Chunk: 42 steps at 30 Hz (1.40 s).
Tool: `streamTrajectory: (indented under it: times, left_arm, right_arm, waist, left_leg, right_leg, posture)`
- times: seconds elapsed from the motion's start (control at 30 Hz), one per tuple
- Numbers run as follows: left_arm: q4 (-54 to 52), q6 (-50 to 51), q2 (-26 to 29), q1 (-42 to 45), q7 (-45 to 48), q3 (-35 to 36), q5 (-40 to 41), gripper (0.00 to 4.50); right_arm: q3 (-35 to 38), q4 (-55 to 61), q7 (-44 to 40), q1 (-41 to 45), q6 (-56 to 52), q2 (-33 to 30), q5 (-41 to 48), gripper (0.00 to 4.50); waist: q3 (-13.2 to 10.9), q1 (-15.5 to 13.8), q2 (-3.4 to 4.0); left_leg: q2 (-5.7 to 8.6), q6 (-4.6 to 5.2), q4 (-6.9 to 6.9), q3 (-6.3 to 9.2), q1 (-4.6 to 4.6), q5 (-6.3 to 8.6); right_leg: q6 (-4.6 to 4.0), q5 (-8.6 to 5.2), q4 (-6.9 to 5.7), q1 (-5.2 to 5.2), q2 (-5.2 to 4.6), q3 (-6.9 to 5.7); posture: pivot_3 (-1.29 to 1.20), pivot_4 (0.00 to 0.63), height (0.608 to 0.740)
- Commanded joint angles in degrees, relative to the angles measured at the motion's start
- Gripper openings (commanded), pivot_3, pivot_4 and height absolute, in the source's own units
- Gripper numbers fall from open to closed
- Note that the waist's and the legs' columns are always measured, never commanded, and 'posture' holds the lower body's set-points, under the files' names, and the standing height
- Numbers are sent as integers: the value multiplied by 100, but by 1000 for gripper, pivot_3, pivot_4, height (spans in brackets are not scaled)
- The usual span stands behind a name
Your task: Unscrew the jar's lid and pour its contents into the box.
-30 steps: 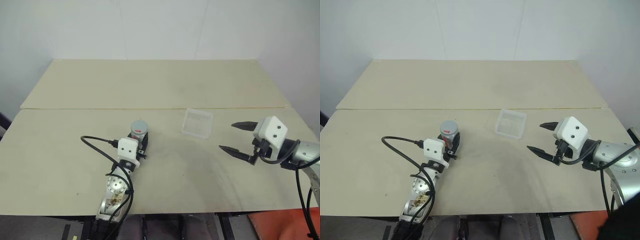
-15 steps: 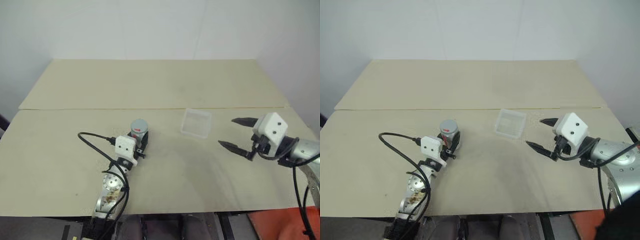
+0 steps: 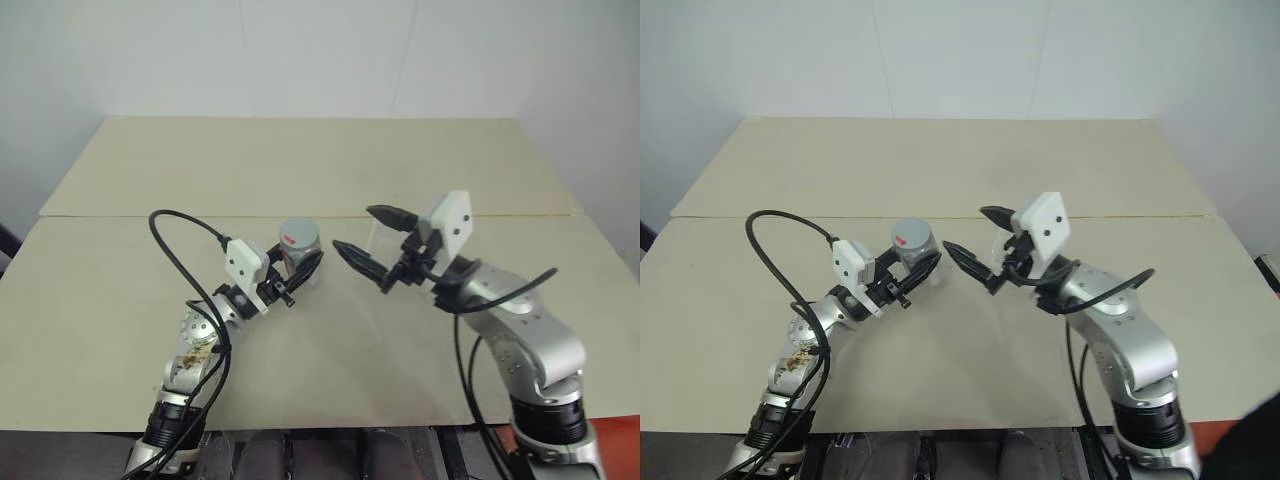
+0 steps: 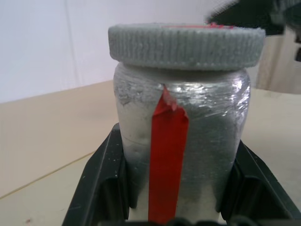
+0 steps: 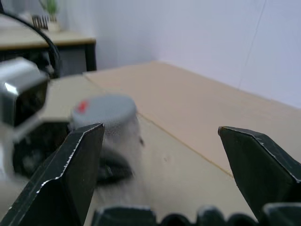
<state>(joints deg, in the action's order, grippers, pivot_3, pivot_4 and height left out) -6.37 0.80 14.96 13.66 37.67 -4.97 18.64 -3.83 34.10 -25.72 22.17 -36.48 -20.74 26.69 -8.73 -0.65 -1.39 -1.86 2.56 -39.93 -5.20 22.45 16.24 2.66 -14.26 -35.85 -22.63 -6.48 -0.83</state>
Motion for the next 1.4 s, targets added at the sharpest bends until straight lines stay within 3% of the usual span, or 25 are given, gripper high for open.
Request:
streamTrajectory:
  times: [0.03, 0.3, 1.27, 1.4]
  left_arm:
    - [-86, -240, -84, 112, 67, -79, -66, 1927]
    - [150, -369, -267, 210, -118, -265, -464, 1927]
    - [113, -328, -469, 304, -90, -331, -490, 1927]
    - [126, -335, -477, 312, -93, -333, -499, 1927]
  right_arm:
    - [-99, 291, 324, 86, -43, 97, -175, 4500]
    - [-381, 455, 242, 56, -67, 105, -142, 4500]
    - [-493, -54, 235, 125, 42, 329, -568, 4500]
    - [-488, -87, 223, 123, 39, 337, -573, 3567]
  waist:
    - [0, 1, 0]
    - [0, 13, 0]
    - [0, 17, 0]
    - [0, 17, 0]
  left_leg:
    - [2, 0, -1, 0, 1, 0]
    - [2, 2, -2, 0, 1, 1]
    - [2, 1, -14, 1, 49, -1]
    - [2, 1, -14, 2, 49, -1]
  right_leg:
    - [0, 0, 0, -1, 0, 0]
    - [0, 0, -1, -5, 3, 1]
    - [1, 1, -12, -53, 3, 0]
    - [1, 1, -12, -54, 4, 0]
  posture:
    - [0, 150, 740]
    - [0, 150, 740]
    - [0, 150, 740]
    - [0, 150, 740]
